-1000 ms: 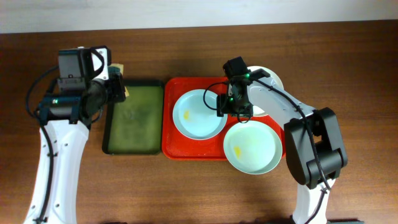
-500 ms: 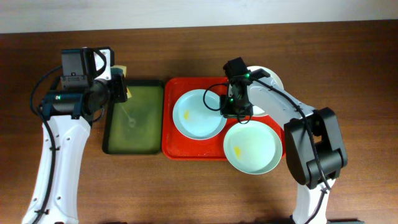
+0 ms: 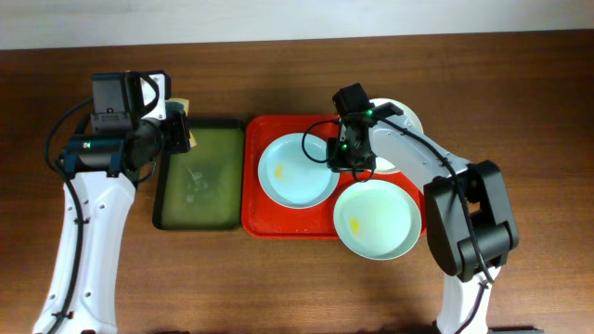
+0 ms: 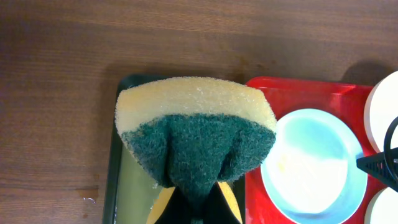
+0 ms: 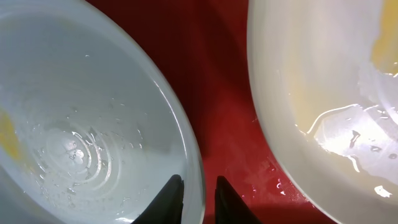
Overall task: Clean dirty plates on tray and stack at the side
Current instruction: 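Lift the sponge with the left gripper and hold it above the tray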
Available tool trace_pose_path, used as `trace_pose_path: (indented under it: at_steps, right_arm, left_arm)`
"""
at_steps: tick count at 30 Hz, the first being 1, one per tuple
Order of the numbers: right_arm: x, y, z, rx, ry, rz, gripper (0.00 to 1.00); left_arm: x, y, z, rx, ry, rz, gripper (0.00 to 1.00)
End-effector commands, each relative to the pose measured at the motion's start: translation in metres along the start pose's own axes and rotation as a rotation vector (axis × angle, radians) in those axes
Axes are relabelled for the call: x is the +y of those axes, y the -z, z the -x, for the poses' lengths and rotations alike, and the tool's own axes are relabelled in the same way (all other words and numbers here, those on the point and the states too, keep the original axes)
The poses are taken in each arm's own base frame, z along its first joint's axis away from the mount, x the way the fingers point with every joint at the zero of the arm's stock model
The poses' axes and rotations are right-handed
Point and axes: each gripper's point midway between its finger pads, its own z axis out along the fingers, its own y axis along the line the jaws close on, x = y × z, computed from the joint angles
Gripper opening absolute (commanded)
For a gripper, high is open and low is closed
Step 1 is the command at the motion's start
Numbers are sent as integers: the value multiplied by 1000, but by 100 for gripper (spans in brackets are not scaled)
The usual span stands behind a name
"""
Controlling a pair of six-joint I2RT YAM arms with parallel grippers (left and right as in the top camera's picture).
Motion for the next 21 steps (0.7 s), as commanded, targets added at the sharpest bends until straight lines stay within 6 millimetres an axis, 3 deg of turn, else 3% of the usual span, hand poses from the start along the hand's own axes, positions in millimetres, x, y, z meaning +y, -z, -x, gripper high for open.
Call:
trace_pose_path:
  at_steps: [1,8,11,21]
  right_arm:
    - [0,-7,-2,11,5,-2,19]
    - [-4,-7,1,-4,6,-24,19]
    - [-4,-7,1,-3,6,-24,10]
    - [-4,-7,3,-13,7,-29,11]
  left_arm:
    - [-3,-2,-1,10,-16,-15,0]
    - [-3,-2,-1,10,-16,-15,0]
    - [-3,-2,-1,10,-16,-15,0]
    - [-3,-2,-1,10,-16,-15,0]
